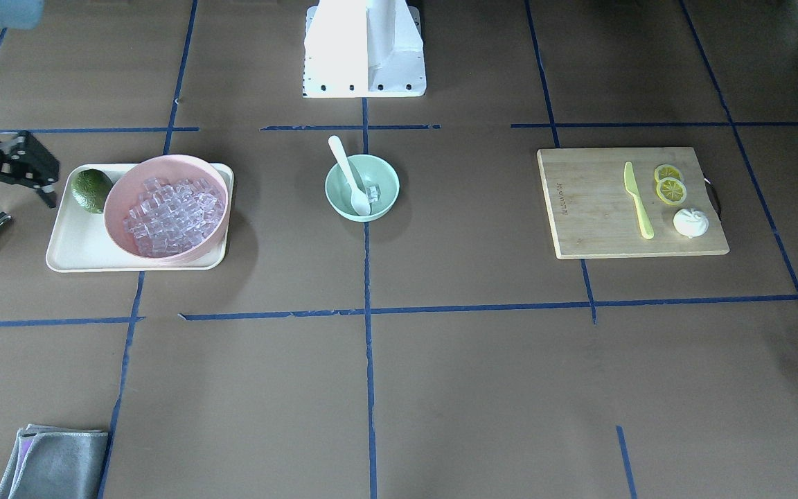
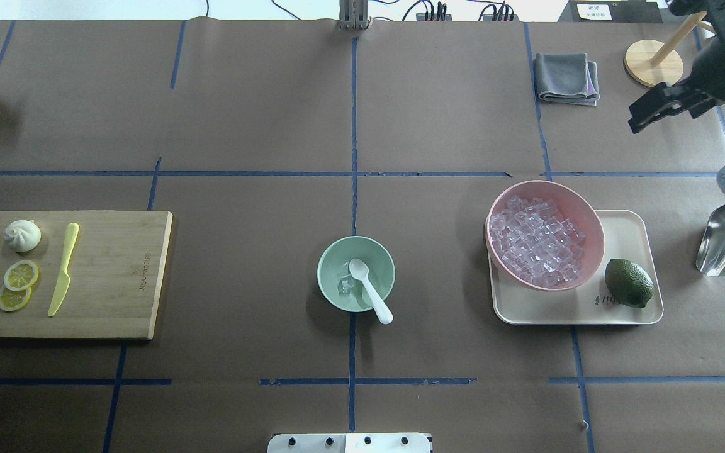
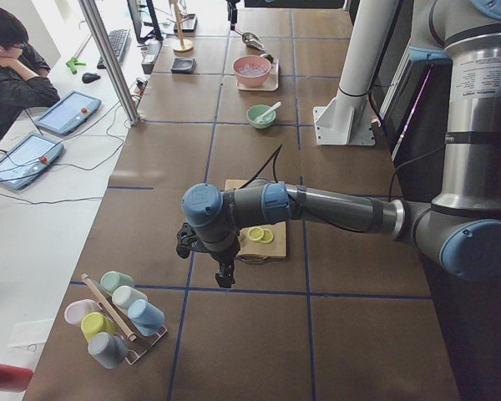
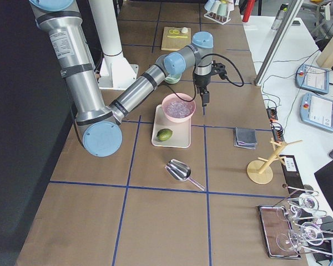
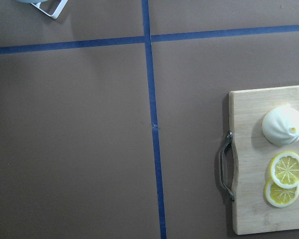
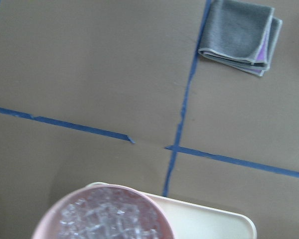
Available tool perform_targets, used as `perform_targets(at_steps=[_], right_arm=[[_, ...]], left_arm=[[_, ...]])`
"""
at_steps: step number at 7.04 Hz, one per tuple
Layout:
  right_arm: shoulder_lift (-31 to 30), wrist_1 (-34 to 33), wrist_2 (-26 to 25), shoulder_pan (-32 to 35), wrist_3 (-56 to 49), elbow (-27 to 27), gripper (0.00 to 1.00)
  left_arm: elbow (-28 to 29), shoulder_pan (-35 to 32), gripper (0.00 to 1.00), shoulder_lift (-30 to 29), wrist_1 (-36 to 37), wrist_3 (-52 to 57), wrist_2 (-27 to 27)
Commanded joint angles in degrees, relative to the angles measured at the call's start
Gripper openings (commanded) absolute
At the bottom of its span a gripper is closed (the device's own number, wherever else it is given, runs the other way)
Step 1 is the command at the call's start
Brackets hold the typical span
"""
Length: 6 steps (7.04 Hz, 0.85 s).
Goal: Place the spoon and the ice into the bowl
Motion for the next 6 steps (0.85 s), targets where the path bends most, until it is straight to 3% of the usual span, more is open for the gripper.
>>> perform_targets(at_steps=[1, 3, 4, 6], right_arm=[[-6.5, 0.4, 4.7, 8.6, -13.2, -3.8, 0.99], [-12.3, 0.8, 12.3, 15.6, -23.0, -10.1, 0.99], [-16.0, 6.0, 13.0, 19.4, -24.1, -12.3, 0.99], [-18.6, 21.2, 14.5, 23.7, -24.6, -22.3, 0.99]], left_arm=[[3.3, 0.0, 1.00, 0.1, -5.4, -2.2, 0.0], [3.7, 0.0, 1.00, 0.1, -6.2, -2.3, 0.1], [3.8, 0.0, 1.00, 0.0, -6.3, -2.3, 0.1], [3.8, 0.0, 1.00, 0.0, -6.3, -2.2, 0.1]])
